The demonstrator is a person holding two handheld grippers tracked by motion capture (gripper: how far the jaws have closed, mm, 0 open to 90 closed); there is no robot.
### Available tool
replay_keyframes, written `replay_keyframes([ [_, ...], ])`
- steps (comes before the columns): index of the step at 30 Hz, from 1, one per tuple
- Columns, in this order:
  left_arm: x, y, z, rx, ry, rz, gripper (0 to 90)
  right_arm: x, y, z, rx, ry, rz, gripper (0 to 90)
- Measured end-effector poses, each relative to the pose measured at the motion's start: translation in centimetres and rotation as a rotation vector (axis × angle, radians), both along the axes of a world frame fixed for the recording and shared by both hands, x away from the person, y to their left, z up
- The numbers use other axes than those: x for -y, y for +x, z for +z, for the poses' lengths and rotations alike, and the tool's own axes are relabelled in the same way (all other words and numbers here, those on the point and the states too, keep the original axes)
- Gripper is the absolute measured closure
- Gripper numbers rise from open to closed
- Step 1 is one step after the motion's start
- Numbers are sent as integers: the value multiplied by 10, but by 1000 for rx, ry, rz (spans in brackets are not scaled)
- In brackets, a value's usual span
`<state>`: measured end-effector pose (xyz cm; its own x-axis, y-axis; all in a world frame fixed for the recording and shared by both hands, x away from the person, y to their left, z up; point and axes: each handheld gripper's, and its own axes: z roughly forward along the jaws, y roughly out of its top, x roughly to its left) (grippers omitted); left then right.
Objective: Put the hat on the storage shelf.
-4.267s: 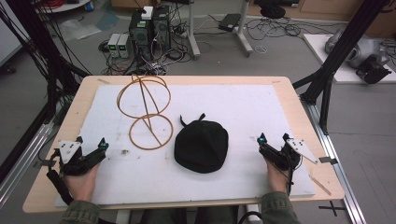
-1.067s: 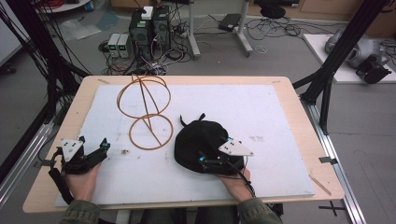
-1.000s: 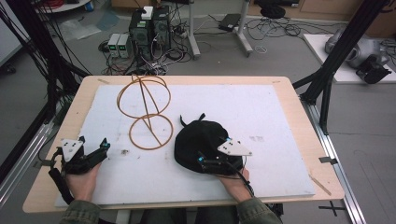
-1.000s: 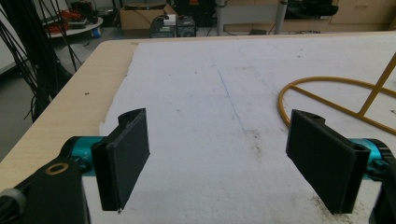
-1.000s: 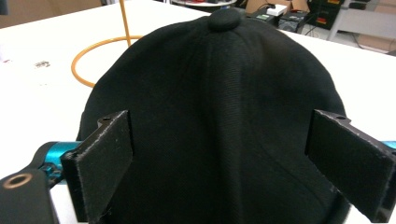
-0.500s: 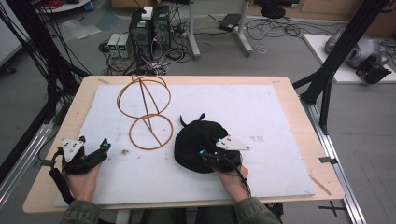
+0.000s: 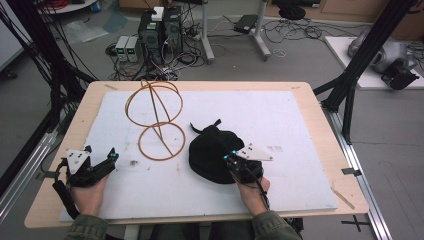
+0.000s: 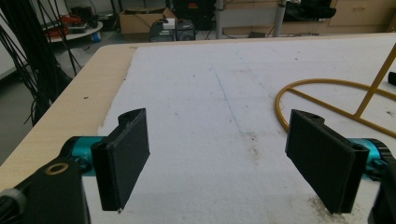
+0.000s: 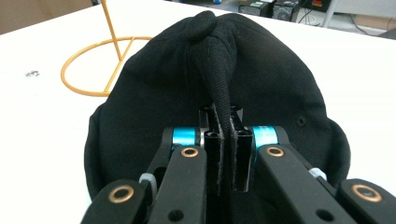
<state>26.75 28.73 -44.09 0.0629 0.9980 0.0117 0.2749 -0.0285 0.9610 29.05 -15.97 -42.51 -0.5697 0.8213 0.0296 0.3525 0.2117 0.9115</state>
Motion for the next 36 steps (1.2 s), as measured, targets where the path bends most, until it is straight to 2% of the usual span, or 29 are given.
replay_keyframes([
  [2, 0, 0, 0, -3, -1, -5, 222, 0, -1, 1, 14, -3, -7, 876],
  [8, 0, 1, 0, 6, -10, -2, 223, 3, -10, 9, 85, 35, -39, 876],
  [9, 0, 1, 0, 6, -10, -2, 223, 3, -10, 9, 85, 35, -39, 876],
  [10, 0, 1, 0, 6, -16, -1, 223, 5, -14, 12, 108, 47, -54, 875],
  [14, -1, 1, 0, 10, -24, 4, 223, 7, -19, 17, 139, 77, -78, 875],
  [21, 0, 1, 0, 9, -24, -8, 223, 12, -27, 27, 186, 108, -94, 875],
  [24, 0, 1, 1, 7, -23, -9, 223, 16, -29, 35, 222, 121, -102, 875],
  [33, 1, 1, 1, 7, -22, -15, 223, 27, -20, 49, 287, 198, -122, 875],
  [34, 2, 1, 1, 4, -19, -18, 223, 27, -18, 52, 316, 220, -127, 875],
  [35, 2, 1, 1, 4, -19, -18, 223, 27, -18, 52, 316, 220, -127, 875],
  [36, 2, 1, 1, 3, -19, -19, 223, 25, -16, 57, 350, 228, -127, 875],
])
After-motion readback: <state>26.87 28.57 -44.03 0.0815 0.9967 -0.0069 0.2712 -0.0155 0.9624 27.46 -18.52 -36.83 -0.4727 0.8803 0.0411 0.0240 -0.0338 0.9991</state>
